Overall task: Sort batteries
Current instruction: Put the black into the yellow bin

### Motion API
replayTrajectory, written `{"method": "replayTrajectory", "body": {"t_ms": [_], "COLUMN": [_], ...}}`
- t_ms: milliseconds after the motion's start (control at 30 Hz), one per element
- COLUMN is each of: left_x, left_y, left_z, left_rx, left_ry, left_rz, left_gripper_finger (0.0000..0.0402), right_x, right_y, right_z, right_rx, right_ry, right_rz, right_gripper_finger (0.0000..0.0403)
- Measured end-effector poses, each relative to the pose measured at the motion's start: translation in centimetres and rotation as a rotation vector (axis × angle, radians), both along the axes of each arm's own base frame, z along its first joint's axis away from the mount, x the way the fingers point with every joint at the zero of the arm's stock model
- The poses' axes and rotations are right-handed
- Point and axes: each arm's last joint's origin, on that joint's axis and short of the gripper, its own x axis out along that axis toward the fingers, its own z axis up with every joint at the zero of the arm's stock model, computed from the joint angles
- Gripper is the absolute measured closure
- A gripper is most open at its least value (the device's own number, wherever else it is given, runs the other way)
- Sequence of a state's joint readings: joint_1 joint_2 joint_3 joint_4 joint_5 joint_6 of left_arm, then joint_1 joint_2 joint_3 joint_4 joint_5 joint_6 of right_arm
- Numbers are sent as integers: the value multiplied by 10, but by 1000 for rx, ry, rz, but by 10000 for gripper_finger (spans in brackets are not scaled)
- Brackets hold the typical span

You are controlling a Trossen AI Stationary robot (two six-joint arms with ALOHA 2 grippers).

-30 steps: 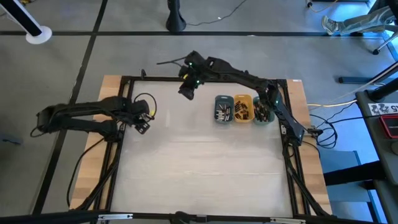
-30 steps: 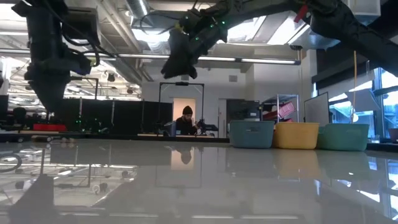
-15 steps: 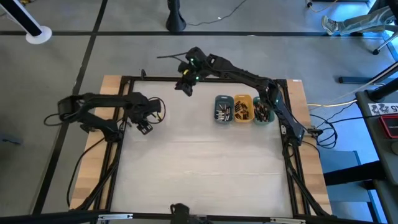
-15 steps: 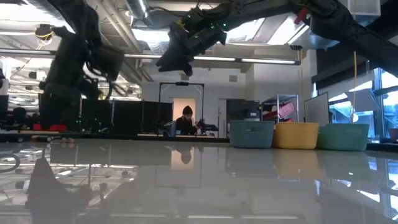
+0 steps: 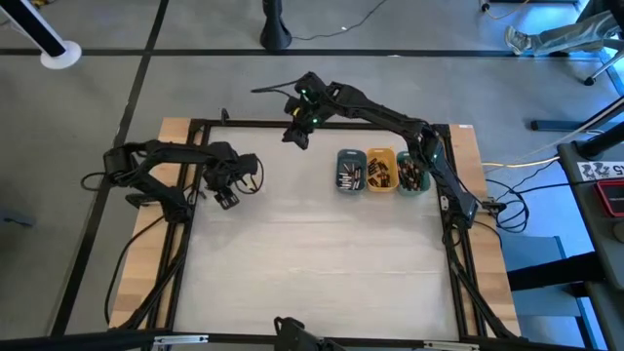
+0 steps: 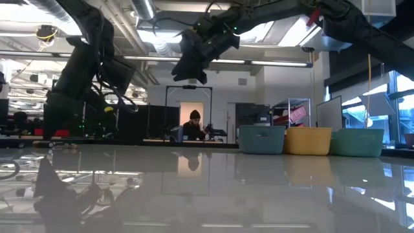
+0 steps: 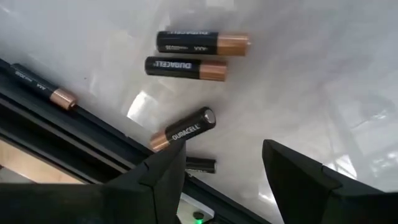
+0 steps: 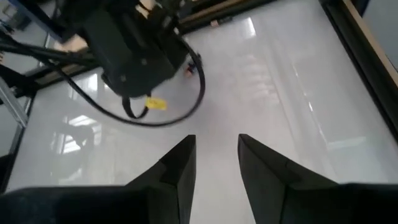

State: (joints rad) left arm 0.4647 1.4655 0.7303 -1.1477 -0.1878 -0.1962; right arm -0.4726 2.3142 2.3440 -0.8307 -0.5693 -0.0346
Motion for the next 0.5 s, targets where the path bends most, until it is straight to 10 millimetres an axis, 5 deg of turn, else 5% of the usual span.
{"method": "replayTrajectory", "body": {"t_ms": [500], "left_x": [-26], "left_y": [39], "left_z": [-2], "left_rx": [-51], "left_ry": [-40], "left_rz": [245], "left_gripper_finger": [211], "right_x": [-5], "right_y": [3], "right_z": [-6], "right_rx": [-15], "right_ry": [64], "right_rz": [47], "right_gripper_finger": [281]}}
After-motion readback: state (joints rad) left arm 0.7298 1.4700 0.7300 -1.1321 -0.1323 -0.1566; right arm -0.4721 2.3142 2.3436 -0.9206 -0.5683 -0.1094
